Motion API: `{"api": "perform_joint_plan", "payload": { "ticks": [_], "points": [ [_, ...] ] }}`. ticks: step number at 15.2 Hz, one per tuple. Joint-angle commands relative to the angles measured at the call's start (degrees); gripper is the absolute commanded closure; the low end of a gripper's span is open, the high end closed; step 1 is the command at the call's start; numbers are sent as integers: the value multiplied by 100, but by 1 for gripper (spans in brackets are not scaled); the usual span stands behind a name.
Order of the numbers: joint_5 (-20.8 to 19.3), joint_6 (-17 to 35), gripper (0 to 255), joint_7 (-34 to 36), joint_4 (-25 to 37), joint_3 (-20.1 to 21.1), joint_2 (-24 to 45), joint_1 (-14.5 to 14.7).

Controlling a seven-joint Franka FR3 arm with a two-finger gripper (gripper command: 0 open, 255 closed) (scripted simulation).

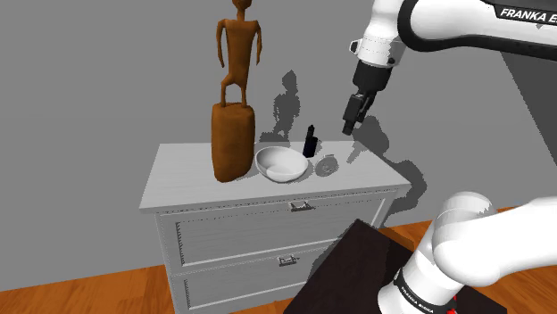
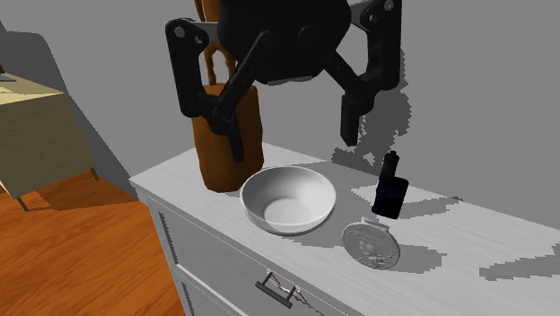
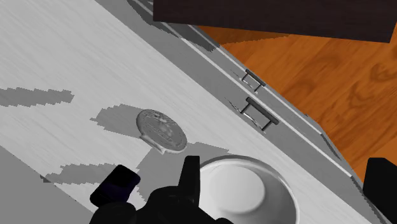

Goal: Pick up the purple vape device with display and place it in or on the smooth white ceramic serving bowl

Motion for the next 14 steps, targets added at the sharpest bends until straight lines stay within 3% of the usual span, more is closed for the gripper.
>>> {"api": "perform_joint_plan", "payload": {
  "ticks": [1,14],
  "points": [
    [0,0,0,0,0,0,0,0],
    [-261,877,0,-1547,1338,-1179,2642,-172]
  ]
}}
